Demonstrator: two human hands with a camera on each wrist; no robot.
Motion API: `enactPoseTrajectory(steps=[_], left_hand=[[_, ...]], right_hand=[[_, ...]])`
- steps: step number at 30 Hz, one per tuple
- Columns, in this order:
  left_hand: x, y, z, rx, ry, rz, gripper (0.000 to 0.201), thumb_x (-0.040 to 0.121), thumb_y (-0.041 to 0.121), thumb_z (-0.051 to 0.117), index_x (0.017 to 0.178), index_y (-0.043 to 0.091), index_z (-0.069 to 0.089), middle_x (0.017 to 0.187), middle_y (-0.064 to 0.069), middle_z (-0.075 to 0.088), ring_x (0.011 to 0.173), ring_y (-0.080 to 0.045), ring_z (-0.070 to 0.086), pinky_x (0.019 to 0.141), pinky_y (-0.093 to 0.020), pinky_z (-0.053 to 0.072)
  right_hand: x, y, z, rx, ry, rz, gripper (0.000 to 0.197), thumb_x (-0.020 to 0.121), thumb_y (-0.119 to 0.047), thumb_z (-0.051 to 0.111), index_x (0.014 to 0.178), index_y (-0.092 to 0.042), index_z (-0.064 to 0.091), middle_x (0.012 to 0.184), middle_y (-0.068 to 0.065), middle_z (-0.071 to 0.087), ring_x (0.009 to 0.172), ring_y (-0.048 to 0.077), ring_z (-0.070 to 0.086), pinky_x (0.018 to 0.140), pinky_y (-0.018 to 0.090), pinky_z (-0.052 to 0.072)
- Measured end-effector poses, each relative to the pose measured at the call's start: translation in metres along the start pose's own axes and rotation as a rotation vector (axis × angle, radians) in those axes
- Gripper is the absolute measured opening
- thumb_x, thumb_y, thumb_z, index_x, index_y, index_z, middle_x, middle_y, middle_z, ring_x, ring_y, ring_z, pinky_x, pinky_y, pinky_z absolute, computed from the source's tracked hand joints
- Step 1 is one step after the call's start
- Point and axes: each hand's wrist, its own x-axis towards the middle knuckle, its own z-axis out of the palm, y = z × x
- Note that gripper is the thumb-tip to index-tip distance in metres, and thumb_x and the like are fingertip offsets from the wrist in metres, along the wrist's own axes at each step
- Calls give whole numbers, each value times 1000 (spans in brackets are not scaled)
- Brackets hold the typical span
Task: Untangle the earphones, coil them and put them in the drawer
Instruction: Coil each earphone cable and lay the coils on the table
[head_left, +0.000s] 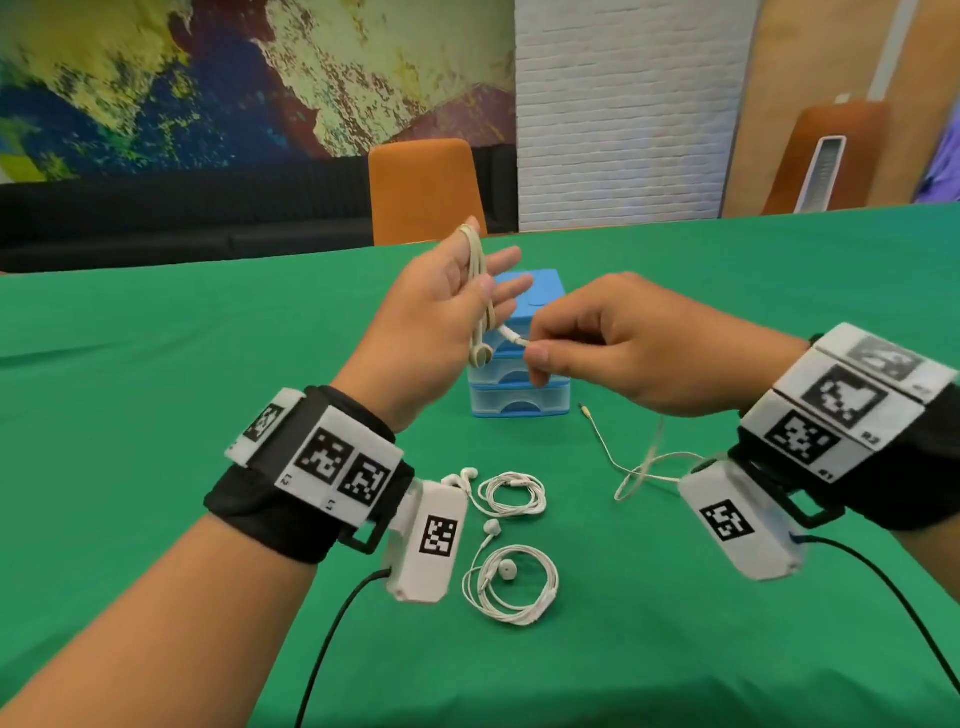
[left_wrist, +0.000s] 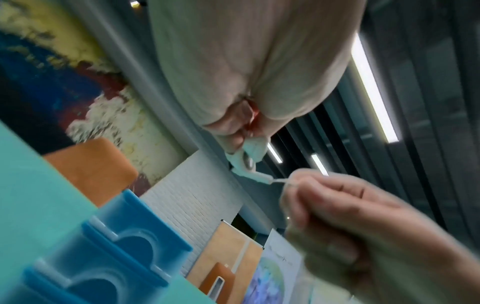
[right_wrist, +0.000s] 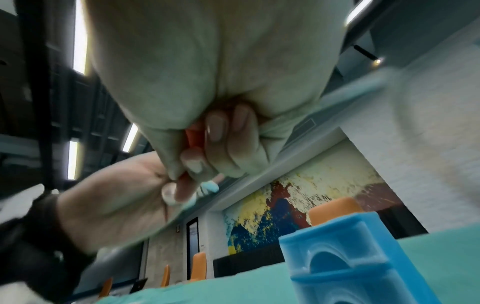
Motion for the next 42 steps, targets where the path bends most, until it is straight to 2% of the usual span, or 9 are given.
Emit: enactPoseTrajectory(steps=[4,9,16,20,23,27,32,39,42], left_hand=[[-9,1,7,241,-153,-17,48,104,-7,34,145,19,32,113,0,65,71,0,65,53,-10,43],[-16,4,12,160,-262,-102,24,98,14,42,99,2,63,67,-7,57,51,-14,41,49,-24,32],[-18,9,12,-46,-348,-132,53,109,33,26,121,0,66,55,-2,31,46,-17,21,47,-30,20],[-18,15,13,-220,-289,-96,35,108,14,37,128,-5,58,66,-4,60,48,-10,55,41,-17,39],[-14,15,15,-427,-193,-85,33,104,3,40,135,-5,49,103,-16,75,86,-16,75,72,-19,59],[-10,4,16,-391,-59,-29,47,102,-6,42,148,-2,35,130,-19,65,120,-21,66,90,-23,57],[-6,-1,9,-49,-23,85,56,101,-8,45,153,0,27,136,-6,59,126,-10,60,105,-26,48],[-14,2,22,129,-254,54,31,96,1,38,119,-10,56,73,-10,52,60,-17,44,53,-26,43],[-16,7,19,115,-229,20,33,102,15,41,93,-13,58,61,-3,37,57,-16,33,52,-17,35]], right_hand=[[3,-1,-24,-33,69,-17,25,97,-22,63,78,-7,69,52,-9,37,49,6,32,49,17,26],[2,10,-33,-78,176,-28,30,93,-33,68,71,-13,63,54,-5,41,51,7,31,49,21,26],[0,40,-22,96,341,108,31,99,-27,61,73,-9,62,51,-13,38,47,3,29,46,15,25],[0,50,-5,155,276,118,32,102,-30,56,74,-17,64,52,-8,49,53,0,35,46,24,36],[-1,42,9,180,173,84,25,103,-22,55,86,-11,70,67,-8,58,59,-4,42,58,19,40],[-5,22,13,92,57,65,23,96,-34,57,84,-20,70,69,6,60,62,23,47,62,44,43],[-13,5,-8,90,-59,21,22,100,-25,60,83,-19,73,57,1,38,54,10,31,53,30,28],[-8,3,-42,-31,137,1,30,95,-34,67,73,-13,66,61,2,58,55,13,47,56,28,42],[-8,9,-43,-88,185,22,31,93,-38,66,75,-13,64,63,2,55,56,14,43,54,28,37]])
